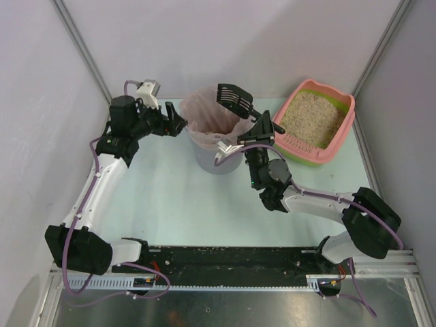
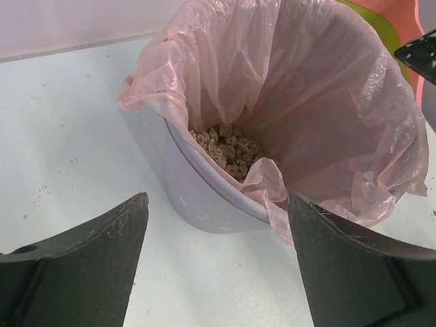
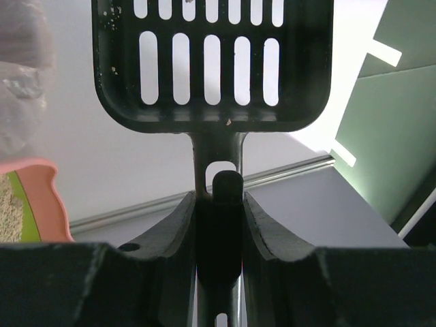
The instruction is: Clean the litter box
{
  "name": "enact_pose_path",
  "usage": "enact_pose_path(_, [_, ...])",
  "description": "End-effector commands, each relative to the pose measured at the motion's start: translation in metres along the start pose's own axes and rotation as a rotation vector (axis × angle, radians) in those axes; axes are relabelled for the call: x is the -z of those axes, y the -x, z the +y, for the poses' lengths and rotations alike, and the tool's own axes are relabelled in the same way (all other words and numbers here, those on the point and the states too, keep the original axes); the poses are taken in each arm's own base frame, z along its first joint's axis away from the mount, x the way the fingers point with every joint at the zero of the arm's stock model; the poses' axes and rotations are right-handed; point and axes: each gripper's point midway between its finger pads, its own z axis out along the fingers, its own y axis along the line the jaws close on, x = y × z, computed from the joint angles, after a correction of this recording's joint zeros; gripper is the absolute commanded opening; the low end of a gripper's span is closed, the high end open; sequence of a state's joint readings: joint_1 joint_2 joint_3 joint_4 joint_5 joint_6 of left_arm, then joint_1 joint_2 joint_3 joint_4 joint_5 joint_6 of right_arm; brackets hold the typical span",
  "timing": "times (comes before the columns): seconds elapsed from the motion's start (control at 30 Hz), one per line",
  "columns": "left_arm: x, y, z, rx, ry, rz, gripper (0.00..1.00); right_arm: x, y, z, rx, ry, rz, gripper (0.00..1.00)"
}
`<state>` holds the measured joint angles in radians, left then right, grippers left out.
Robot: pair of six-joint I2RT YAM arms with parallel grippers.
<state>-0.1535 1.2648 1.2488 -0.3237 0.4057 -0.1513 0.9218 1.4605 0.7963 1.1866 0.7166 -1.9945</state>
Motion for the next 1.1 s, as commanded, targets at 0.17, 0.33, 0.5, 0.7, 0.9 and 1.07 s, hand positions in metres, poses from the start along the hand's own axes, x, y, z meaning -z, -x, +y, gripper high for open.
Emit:
enact_pose_path(0.17, [0.000, 0.004, -0.003, 0.005, -0.028, -0.020, 0.86, 0.021, 0.010, 0.061, 0.105, 0.191, 0.028, 0.00])
enact_pose_path(0.33, [-0.001, 0.003, -0.003, 0.007, -0.028, -0.016, 0.86, 0.024, 0.011, 0.068, 0.116, 0.184, 0.010, 0.00])
enact_pose_path(0.5, [0.000, 0.004, -0.002, 0.001, -0.025, -0.022, 0.86, 0.014, 0.016, 0.042, 0.090, 0.110, -0.007, 0.00])
enact_pose_path(0.7, [0.000, 0.004, -0.003, 0.002, -0.024, -0.021, 0.87, 0.004, 0.017, 0.015, 0.048, 0.055, 0.003, 0.00])
enact_pose_path(0.9, [0.001, 0.005, -0.004, -0.001, -0.027, -0.026, 0.86, -0.004, 0.012, -0.008, -0.060, 0.014, 0.047, 0.00])
enact_pose_path(1.07, [0.003, 0.008, -0.004, -0.006, -0.027, -0.034, 0.87, -0.005, 0.005, -0.021, -0.215, 0.033, 0.076, 0.00])
